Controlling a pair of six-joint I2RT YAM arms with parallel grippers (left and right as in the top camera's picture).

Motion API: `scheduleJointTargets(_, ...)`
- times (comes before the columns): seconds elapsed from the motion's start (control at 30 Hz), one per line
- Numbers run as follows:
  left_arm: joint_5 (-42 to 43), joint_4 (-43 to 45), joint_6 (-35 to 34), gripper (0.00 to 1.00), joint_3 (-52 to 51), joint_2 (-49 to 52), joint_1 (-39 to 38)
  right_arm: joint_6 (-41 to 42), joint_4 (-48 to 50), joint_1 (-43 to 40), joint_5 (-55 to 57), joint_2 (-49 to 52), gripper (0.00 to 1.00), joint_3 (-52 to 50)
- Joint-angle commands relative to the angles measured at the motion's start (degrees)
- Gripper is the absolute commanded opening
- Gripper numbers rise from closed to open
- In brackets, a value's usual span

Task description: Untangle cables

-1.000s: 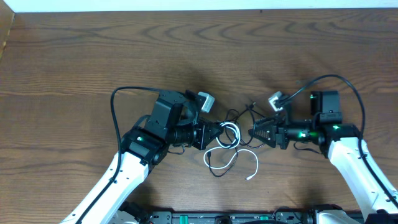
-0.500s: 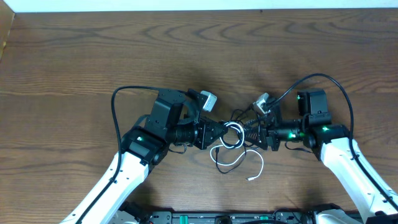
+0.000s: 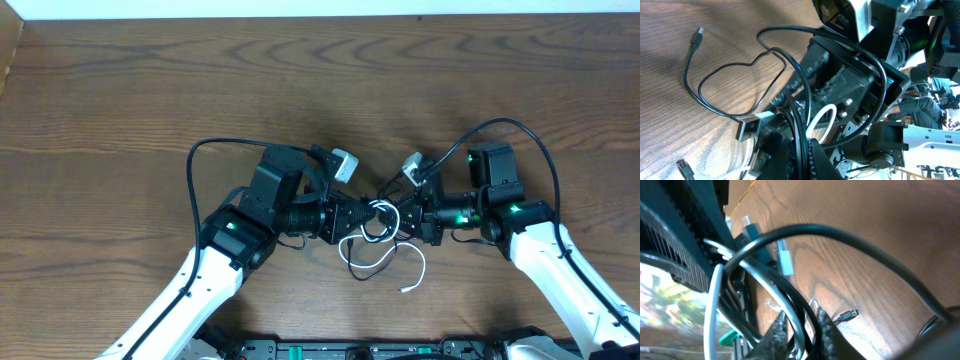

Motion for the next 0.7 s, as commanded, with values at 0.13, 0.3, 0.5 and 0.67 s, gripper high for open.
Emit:
scheduleJointTargets(0.13,-6.9,0.3,0.1,0.08,-0.1,0.1,-0.1,0.0,-3.2,0.7,-0.2,-0.6,0.01,0.6)
scheduleJointTargets(0.3,-17.7,0.2,0.1,0.08,-0.1,0.1,-0.1,-3.5,-7.7,0.7,-2.2,-0.6,0.01,0.6)
scheduleJointTargets(0.5,-25.1,-1.8,-0.2,0.08,-0.1,1.0,-0.1,-7.5,-8.5,0.7,-11.9,-0.6,0.01,0.6)
scheduleJointTargets(0.67,-25.1,-2.3,-0.1,0.08,-0.1,2.0,-0.1,-7.9,-8.5,0.7,-13.3,-0.6,0.01,0.6)
